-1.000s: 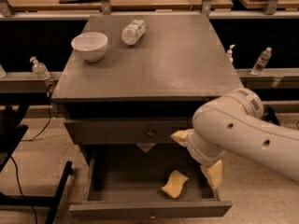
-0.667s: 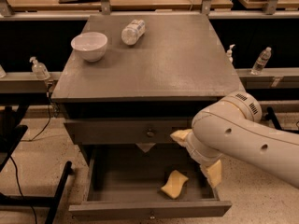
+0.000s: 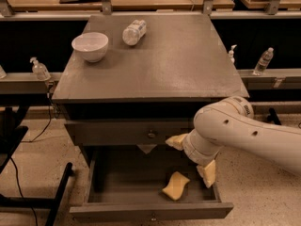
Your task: Pick sponge from middle drawer and place on counter
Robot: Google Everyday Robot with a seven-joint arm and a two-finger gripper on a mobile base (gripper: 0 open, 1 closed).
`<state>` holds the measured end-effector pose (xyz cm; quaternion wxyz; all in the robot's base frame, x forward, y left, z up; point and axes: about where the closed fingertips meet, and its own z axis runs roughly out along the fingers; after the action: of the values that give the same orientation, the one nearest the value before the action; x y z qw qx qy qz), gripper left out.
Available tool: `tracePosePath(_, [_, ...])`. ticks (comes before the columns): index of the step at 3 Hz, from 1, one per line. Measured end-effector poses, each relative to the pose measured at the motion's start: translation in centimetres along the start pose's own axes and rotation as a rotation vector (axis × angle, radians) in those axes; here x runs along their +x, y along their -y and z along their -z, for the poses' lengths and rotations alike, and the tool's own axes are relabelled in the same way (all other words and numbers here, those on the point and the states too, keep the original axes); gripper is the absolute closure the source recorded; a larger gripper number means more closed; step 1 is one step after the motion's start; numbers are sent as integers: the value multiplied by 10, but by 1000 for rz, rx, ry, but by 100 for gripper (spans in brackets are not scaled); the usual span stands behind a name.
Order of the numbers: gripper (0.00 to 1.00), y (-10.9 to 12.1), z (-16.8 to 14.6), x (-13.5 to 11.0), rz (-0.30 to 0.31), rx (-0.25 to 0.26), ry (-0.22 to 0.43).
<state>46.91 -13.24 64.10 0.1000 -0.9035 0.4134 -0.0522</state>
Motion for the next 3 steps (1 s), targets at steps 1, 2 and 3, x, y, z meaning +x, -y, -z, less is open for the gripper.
tracePosePath(1, [0, 1, -52, 2, 32, 65, 175])
tracePosePath(2, [0, -14, -98, 0, 203, 66, 226])
tracePosePath(3, [0, -20, -111, -1, 333, 67, 232])
